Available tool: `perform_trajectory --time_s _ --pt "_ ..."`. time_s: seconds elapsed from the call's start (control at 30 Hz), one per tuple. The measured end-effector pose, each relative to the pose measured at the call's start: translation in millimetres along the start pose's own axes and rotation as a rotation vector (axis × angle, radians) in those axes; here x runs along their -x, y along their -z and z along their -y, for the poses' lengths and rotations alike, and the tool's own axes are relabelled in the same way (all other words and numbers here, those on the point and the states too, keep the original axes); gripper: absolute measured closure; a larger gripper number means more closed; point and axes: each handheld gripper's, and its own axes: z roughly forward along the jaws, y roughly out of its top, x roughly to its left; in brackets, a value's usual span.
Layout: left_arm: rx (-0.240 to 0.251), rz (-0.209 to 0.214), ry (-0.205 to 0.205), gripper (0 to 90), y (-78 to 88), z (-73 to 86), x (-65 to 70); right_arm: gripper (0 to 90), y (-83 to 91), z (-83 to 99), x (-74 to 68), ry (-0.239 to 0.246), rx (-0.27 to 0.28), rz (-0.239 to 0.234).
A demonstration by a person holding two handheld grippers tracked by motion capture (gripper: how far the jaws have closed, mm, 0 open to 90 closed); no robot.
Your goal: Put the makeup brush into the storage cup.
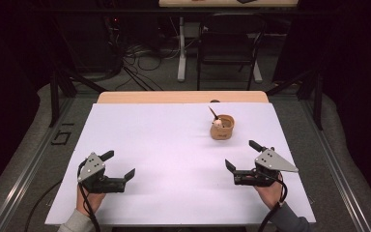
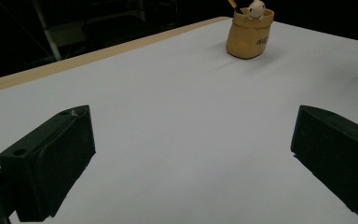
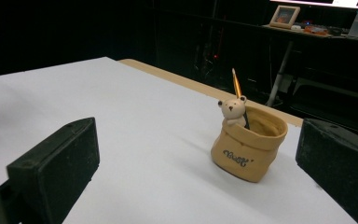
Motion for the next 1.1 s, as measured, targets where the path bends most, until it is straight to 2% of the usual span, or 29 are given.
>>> perform_trajectory --time_s 0.27,0.37,0.73,0.83,0.87,0.9,1.1 --pt "0.004 -0.014 -0.001 0.0 3.0 4.8 3.6 0.0 3.7 9.0 -5.4 -0.014 -0.032 0.006" --pt "-0.006 -0.022 -0.019 0.0 2.9 6.6 6.1 0.0 6.2 11.9 -6.1 -0.024 -0.044 0.004" --pt "-0.020 -0.015 -0.024 0.0 3.1 11.7 12.8 0.0 13.6 21.9 -12.8 -0.048 -0.100 -0.002" --pt "-0.026 -0.012 -0.022 0.0 3.3 13.3 14.3 0.0 15.7 23.5 -13.9 -0.054 -0.110 -0.002" --pt "-0.027 -0.012 -0.021 0.0 3.3 13.8 14.9 0.0 15.2 24.6 -14.6 -0.059 -0.092 0.003" --pt "-0.030 -0.013 -0.023 0.0 3.3 14.3 15.7 0.0 17.3 24.4 -14.6 -0.057 -0.106 0.000" --pt "-0.041 -0.015 -0.028 0.0 3.8 15.8 18.5 0.0 22.0 26.2 -16.2 -0.068 -0.113 -0.002"
